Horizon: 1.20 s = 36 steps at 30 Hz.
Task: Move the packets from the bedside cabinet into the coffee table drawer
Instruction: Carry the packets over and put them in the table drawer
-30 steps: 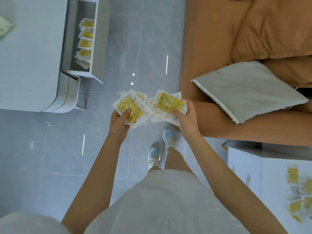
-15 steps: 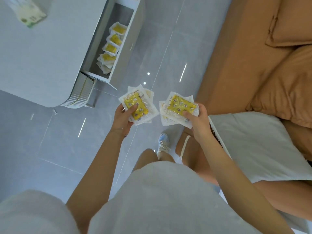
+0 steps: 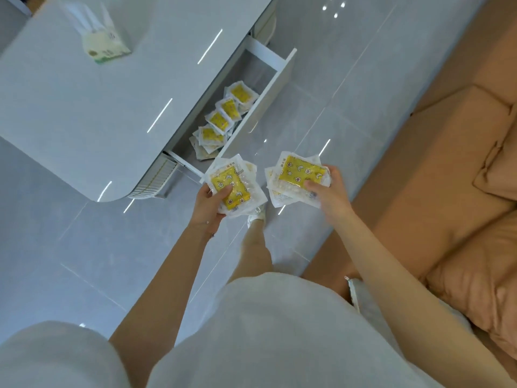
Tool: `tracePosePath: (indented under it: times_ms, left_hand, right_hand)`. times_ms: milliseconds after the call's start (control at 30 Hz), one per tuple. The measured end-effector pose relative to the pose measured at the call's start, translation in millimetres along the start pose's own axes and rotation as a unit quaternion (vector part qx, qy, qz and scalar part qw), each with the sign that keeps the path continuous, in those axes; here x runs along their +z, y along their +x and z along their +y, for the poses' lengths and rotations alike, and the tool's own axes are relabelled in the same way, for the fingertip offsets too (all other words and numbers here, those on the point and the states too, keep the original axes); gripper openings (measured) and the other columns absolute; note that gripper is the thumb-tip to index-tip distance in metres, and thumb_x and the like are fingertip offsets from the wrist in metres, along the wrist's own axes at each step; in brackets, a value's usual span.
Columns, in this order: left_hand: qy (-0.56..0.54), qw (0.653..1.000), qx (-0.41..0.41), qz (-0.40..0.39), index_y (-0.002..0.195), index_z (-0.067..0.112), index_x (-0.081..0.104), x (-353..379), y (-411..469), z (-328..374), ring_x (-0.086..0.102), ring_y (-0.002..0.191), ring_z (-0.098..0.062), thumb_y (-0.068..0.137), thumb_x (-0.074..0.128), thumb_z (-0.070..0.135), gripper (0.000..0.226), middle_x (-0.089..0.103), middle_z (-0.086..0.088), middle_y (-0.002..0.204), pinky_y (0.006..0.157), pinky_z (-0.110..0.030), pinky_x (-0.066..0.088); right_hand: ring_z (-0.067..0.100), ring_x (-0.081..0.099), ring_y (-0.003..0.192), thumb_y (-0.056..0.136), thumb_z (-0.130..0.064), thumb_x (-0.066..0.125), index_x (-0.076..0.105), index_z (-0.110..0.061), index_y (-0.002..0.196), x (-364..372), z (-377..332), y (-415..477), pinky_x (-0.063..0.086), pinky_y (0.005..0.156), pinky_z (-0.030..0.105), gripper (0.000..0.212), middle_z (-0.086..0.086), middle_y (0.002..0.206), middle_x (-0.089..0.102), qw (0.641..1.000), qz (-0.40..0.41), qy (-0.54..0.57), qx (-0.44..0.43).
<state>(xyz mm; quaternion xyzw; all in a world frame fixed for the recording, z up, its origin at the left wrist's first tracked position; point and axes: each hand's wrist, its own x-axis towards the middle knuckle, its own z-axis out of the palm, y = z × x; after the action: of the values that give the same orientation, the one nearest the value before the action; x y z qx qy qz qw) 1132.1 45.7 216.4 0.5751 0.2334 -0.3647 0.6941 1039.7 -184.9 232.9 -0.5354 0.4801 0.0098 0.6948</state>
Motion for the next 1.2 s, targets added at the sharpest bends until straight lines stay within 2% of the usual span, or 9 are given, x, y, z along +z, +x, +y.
tracePosePath:
  times_ms: [67, 233, 367, 467, 600, 700, 900, 1067, 1200]
  left_hand:
    - [-0.001, 1.0, -0.011, 0.017, 0.123, 0.008, 0.054, 9, 24, 18, 0.071, 0.089, -0.021, 0.087, 0.063, 0.005, 0.037, 0.068, -0.007, 0.109, 0.068, -0.037, 0.059]
    - [0.012, 0.999, -0.012, 0.05, 0.105, 0.014, 0.06, 26, 69, 57, 0.071, 0.079, -0.015, 0.087, 0.062, 0.003, 0.022, 0.071, 0.001, 0.095, 0.059, -0.029, 0.058]
    - [-0.024, 0.994, -0.012, 0.101, 0.11, 0.012, 0.057, 38, 109, 87, 0.068, 0.09, -0.02, 0.086, 0.063, 0.004, 0.026, 0.067, -0.004, 0.104, 0.071, -0.035, 0.06]
    - [-0.053, 0.988, -0.021, 0.142, 0.099, 0.018, 0.059, 52, 141, 102, 0.067, 0.084, -0.017, 0.086, 0.064, 0.003, 0.021, 0.067, 0.0, 0.097, 0.071, -0.034, 0.058]
    - [-0.105, 0.974, -0.032, 0.199, 0.106, 0.013, 0.058, 64, 182, 110, 0.067, 0.084, -0.018, 0.085, 0.065, 0.003, 0.024, 0.067, 0.0, 0.095, 0.069, -0.034, 0.059]
    - [-0.152, 0.957, -0.041, 0.242, 0.106, 0.013, 0.058, 67, 210, 112, 0.066, 0.087, -0.021, 0.085, 0.065, 0.002, 0.025, 0.067, -0.001, 0.096, 0.077, -0.04, 0.056]
    - [-0.237, 0.926, -0.05, 0.291, 0.097, 0.016, 0.062, 49, 269, 90, 0.066, 0.094, -0.025, 0.086, 0.064, 0.003, 0.017, 0.067, -0.005, 0.101, 0.08, -0.042, 0.056]
    - [-0.26, 0.91, -0.062, 0.316, 0.109, 0.007, 0.059, 12, 339, 60, 0.064, 0.101, -0.029, 0.086, 0.064, 0.002, 0.024, 0.066, -0.008, 0.104, 0.086, -0.044, 0.054]
    - [-0.213, 0.901, -0.098, 0.364, 0.087, 0.019, 0.06, -21, 408, 22, 0.064, 0.101, -0.029, 0.083, 0.069, 0.005, 0.016, 0.066, -0.003, 0.094, 0.092, -0.049, 0.052]
  right_hand:
    - [0.012, 0.06, 0.086, 0.084, 0.005, 0.063, 0.046, -0.022, 0.11, 18, -35, 30, 0.052, 0.061, 0.016, 0.042, -0.002, 0.098, 0.058, 1.0, -0.004, -0.019, -0.002]
    - [0.017, 0.06, 0.095, 0.085, 0.002, 0.063, 0.046, -0.023, 0.11, 48, -88, 94, 0.051, 0.073, 0.023, 0.04, 0.001, 0.105, 0.061, 0.999, -0.03, -0.025, 0.015]
    - [0.014, 0.061, 0.09, 0.086, 0.003, 0.062, 0.045, -0.021, 0.113, 68, -132, 147, 0.052, 0.075, 0.024, 0.04, -0.005, 0.095, 0.062, 0.998, -0.038, -0.05, 0.013]
    - [0.014, 0.062, 0.088, 0.087, 0.003, 0.061, 0.045, -0.019, 0.112, 84, -159, 192, 0.052, 0.071, 0.022, 0.038, -0.004, 0.095, 0.062, 0.996, -0.055, -0.075, 0.01]
    - [0.018, 0.061, 0.092, 0.087, 0.001, 0.062, 0.046, -0.021, 0.105, 112, -187, 256, 0.05, 0.069, 0.024, 0.033, -0.001, 0.097, 0.062, 0.983, -0.102, -0.148, 0.016]
    - [0.018, 0.06, 0.092, 0.087, -0.001, 0.062, 0.046, -0.02, 0.107, 136, -199, 300, 0.05, 0.071, 0.026, 0.031, 0.002, 0.104, 0.061, 0.967, -0.136, -0.214, 0.019]
    - [0.018, 0.06, 0.091, 0.087, -0.001, 0.062, 0.047, -0.017, 0.105, 194, -182, 379, 0.05, 0.069, 0.024, 0.029, 0.0, 0.1, 0.061, 0.936, -0.183, -0.299, 0.033]
    - [0.019, 0.061, 0.095, 0.087, -0.005, 0.064, 0.047, -0.017, 0.106, 237, -127, 449, 0.051, 0.073, 0.028, 0.028, 0.002, 0.108, 0.061, 0.904, -0.208, -0.37, 0.049]
    - [0.021, 0.062, 0.098, 0.086, -0.004, 0.064, 0.051, -0.023, 0.098, 267, -65, 511, 0.05, 0.072, 0.03, 0.026, 0.0, 0.106, 0.062, 0.899, -0.198, -0.384, 0.067]
